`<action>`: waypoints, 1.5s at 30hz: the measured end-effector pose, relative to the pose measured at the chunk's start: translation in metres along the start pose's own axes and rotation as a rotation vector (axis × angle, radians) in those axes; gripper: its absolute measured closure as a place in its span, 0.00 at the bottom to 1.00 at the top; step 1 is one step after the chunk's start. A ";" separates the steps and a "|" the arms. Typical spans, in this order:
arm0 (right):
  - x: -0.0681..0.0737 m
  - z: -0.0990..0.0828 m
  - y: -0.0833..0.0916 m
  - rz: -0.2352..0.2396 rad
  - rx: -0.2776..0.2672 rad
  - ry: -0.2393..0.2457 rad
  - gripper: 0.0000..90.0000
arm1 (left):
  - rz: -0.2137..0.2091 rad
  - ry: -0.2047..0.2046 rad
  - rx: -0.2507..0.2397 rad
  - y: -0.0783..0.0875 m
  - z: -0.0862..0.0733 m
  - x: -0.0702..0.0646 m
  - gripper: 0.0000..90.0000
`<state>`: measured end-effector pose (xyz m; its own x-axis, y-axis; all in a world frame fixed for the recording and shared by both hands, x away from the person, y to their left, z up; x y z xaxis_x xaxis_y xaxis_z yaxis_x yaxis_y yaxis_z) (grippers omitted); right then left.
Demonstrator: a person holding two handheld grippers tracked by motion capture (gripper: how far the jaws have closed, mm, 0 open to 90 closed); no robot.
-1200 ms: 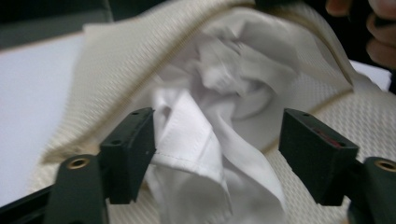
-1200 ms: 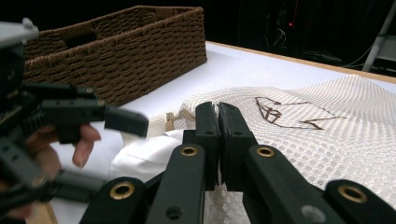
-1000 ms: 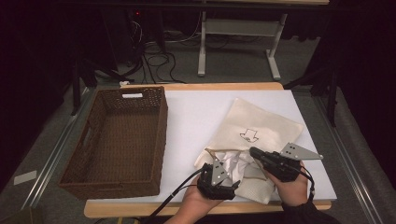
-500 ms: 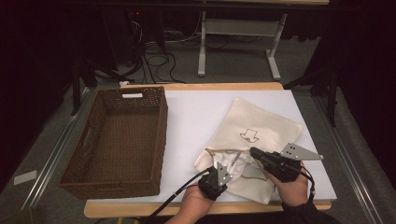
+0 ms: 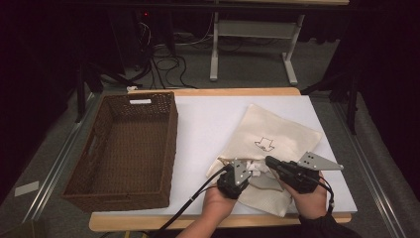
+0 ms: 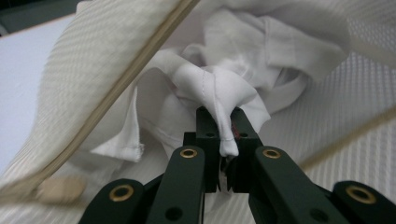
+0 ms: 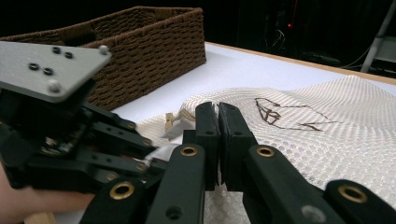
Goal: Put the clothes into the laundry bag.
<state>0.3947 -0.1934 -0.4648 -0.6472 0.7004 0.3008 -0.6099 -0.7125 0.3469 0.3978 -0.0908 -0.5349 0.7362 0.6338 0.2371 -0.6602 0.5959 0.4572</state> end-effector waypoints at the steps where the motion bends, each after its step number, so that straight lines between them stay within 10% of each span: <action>1: 0.000 0.000 0.000 -0.001 -0.001 0.000 0.98 | 0.008 0.008 -0.012 -0.004 0.003 -0.001 0.96; 13: -0.004 0.000 0.001 0.000 -0.006 -0.014 0.98 | 0.051 0.014 -0.015 -0.039 0.013 -0.002 0.91; 31: -0.003 -0.001 0.001 0.001 -0.002 -0.016 0.98 | 0.006 0.000 -0.042 0.003 0.002 -0.010 0.38; 45: -0.002 -0.002 0.001 0.000 0.000 -0.013 0.98 | -0.014 -0.004 -0.029 0.036 -0.014 -0.004 0.46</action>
<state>0.3945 -0.1961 -0.4665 -0.6413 0.7009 0.3123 -0.6098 -0.7126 0.3470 0.3689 -0.0644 -0.5315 0.7462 0.6233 0.2338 -0.6535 0.6190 0.4356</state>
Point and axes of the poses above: each handheld gripper's, and its own axes: y roughly backward along the jaws, z roughly out of its top, x roughly to its left, the point moved 8 cm from there along -y, roughly forward along the jaws, and after that the axes turned 14 degrees about -y, right-handed, at the moved point
